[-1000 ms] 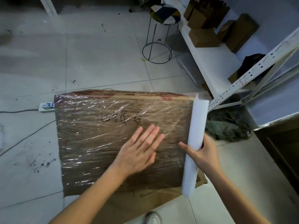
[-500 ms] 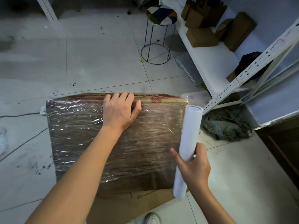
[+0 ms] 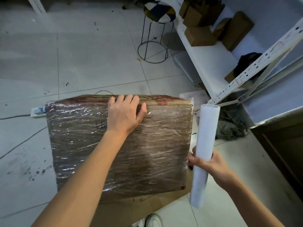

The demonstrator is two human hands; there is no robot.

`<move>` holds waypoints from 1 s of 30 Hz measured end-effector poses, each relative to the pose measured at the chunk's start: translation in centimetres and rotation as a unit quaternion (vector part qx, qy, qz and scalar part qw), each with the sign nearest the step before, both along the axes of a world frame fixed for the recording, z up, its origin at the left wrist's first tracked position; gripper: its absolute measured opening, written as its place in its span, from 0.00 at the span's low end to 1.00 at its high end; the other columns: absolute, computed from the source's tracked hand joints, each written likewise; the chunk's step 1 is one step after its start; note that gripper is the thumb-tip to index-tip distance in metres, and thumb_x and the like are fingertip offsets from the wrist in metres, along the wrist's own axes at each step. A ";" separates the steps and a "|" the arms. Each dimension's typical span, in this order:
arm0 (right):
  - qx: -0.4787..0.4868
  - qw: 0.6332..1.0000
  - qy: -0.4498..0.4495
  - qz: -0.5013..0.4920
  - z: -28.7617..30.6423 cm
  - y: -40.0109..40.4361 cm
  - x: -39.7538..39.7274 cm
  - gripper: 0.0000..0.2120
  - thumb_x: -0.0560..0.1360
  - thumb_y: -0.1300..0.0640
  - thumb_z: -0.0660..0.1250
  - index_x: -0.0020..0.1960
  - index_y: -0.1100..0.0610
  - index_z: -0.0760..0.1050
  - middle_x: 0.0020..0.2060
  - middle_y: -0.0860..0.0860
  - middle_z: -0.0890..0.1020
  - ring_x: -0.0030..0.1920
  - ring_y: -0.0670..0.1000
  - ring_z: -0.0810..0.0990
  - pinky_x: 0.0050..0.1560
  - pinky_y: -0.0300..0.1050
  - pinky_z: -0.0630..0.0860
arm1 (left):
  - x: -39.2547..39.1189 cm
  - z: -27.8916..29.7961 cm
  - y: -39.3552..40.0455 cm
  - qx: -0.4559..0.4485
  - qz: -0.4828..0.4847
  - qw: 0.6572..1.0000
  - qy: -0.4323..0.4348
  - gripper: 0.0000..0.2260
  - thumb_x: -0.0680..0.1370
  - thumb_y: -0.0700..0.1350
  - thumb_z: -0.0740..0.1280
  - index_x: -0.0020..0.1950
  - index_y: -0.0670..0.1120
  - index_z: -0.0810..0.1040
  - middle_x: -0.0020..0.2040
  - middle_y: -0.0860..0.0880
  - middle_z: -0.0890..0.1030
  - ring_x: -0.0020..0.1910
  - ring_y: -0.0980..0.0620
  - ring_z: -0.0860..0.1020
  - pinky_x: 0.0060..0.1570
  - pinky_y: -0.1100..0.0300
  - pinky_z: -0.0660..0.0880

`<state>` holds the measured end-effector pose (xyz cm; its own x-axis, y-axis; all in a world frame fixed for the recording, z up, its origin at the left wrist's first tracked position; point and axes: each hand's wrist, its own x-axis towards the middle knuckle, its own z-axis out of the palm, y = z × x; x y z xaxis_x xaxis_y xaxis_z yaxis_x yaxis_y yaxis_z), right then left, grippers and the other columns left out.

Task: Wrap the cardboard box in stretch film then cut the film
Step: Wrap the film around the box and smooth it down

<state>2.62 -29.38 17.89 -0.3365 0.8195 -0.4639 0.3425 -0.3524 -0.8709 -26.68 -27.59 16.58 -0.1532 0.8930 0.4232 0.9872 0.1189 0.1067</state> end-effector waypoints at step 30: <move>-0.110 0.992 0.008 -0.069 -6.6 5.4 0.5 0.25 0.81 0.43 0.41 0.54 0.50 0.75 0.54 0.51 0.81 0.53 0.45 0.78 0.57 0.43 0.72 | 0.9 0.4 -2.0 -0.049 -0.005 0.999 -0.016 0.20 0.79 0.55 0.51 0.42 0.43 0.74 0.37 0.46 0.77 0.35 0.47 0.74 0.38 0.56 0.63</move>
<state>3.13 -23.99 11.24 -0.2376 0.7378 -0.6318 0.2647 -0.5766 -0.7730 -25.80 -29.55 16.94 -0.1563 0.9318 0.3277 0.9846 0.1205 0.1267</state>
